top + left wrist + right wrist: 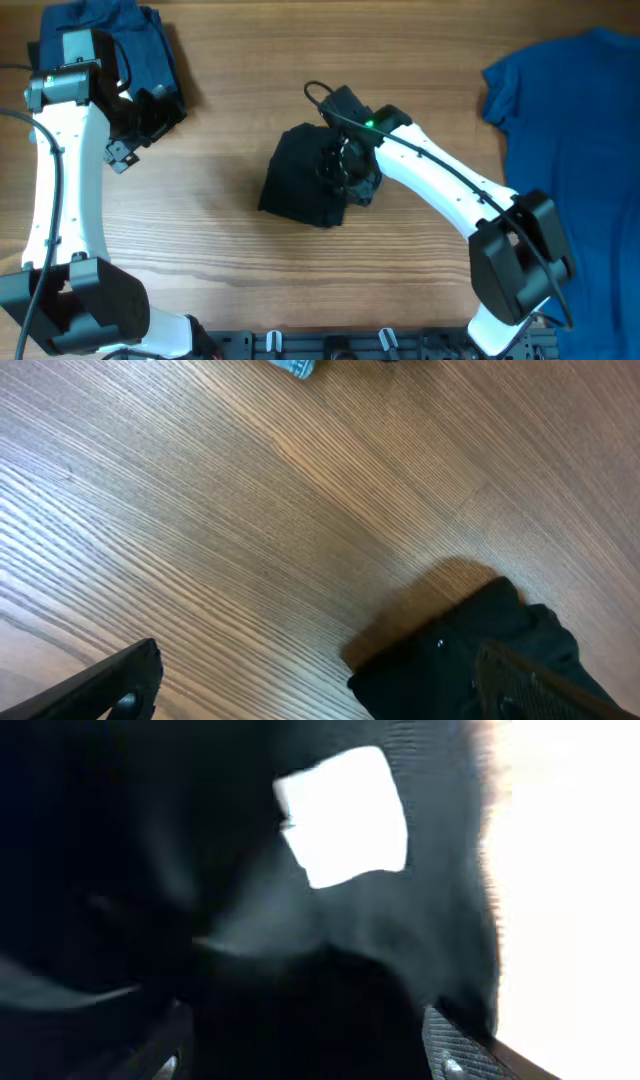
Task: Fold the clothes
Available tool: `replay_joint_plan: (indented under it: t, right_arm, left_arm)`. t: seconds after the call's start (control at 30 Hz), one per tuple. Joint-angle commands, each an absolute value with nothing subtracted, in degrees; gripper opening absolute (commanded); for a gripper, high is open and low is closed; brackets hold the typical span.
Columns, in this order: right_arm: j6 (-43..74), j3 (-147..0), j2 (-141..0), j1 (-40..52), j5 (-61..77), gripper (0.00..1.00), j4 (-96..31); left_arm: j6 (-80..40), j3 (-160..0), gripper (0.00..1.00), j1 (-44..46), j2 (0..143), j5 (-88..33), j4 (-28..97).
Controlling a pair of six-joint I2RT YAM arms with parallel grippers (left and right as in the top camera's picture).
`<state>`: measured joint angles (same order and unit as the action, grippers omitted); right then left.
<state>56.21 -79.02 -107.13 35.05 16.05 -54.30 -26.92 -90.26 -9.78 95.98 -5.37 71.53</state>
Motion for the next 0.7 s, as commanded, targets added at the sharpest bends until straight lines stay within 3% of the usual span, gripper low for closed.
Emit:
replay_joint_plan:
  t: [0.0, 0.13, 0.3, 0.4, 0.53, 0.57, 0.6, 0.67]
  right_arm:
    - [58.6, -76.0, -106.7, 35.3, 16.6, 0.73, -55.4]
    - [58.7, -75.6, -106.7, 35.3, 15.6, 0.71, -57.6]
    - [57.6, -76.2, -106.5, 32.9, 4.0, 0.71, -60.6]
    - [51.0, -80.4, -104.4, 30.3, 5.6, 0.72, -61.8]
    - [25.8, -88.1, -94.4, 30.3, 11.0, 0.72, -57.1]
    - [19.9, -88.1, -92.7, 30.9, 14.7, 0.70, -54.6]
    - [16.2, -88.1, -92.1, 32.1, 15.4, 0.52, -53.5]
    - [10.5, -87.4, -94.4, 34.2, 14.7, 0.41, -53.6]
  left_arm:
    - [-27.4, -89.9, 1.00, -10.0, 95.7, -4.4, 71.4]
    - [-27.4, -89.9, 1.00, -10.0, 95.7, -4.4, 71.4]
    - [-27.4, -89.9, 1.00, -10.0, 95.7, -4.4, 71.4]
    - [-27.4, -89.9, 1.00, -10.0, 95.7, -4.4, 71.4]
    - [-27.5, -89.9, 1.00, -10.0, 95.7, -4.4, 71.2]
    - [-27.5, -89.9, 1.00, -10.0, 95.7, -4.4, 70.9]
    - [-27.5, -89.9, 1.00, -10.0, 95.7, -4.4, 70.5]
    - [-27.5, -89.9, 1.00, -10.0, 95.7, -4.4, 70.5]
